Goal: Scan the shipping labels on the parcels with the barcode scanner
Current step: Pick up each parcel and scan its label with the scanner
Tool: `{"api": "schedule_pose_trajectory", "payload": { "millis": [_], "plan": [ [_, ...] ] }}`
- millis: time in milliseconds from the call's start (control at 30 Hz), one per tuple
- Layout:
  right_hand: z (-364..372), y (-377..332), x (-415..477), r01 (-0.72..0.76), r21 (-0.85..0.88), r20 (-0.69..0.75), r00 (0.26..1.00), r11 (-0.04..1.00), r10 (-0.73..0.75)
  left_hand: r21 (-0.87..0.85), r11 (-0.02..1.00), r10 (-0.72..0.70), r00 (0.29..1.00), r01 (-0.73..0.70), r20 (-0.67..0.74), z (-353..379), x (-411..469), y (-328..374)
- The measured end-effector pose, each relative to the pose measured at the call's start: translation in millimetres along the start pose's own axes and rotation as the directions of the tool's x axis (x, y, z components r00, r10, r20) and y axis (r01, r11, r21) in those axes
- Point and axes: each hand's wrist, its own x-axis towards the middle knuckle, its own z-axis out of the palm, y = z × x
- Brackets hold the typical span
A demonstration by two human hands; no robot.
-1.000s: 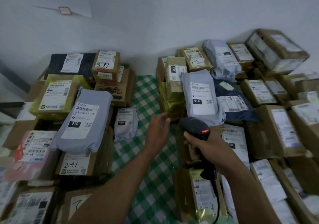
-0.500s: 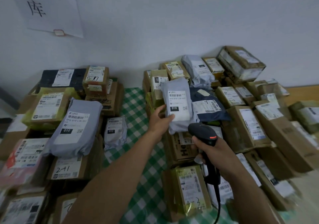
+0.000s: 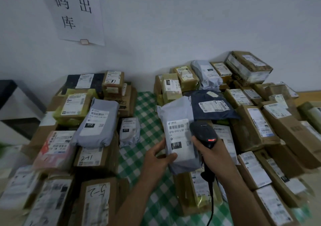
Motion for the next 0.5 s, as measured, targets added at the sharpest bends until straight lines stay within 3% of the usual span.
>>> {"api": "schedule_pose_trajectory", "payload": {
  "millis": [133,333,500],
  "plan": [
    [7,3,-12,-0.048,0.025,0.05,0.998,0.999,0.047,0.023,0.998,0.055,0.996,-0.053,-0.066,-7,-11,7],
    [16,-5,-17,-0.008,-0.053,0.161,0.987,0.999,0.017,0.224,0.963,0.192,0.967,-0.152,-0.168,-23,-1,11],
    [27,-25,-22,-0.066,-0.089,0.282,0.955,0.994,0.089,0.217,0.961,0.227,0.934,-0.169,-0.277,-36,18,8]
  ]
}}
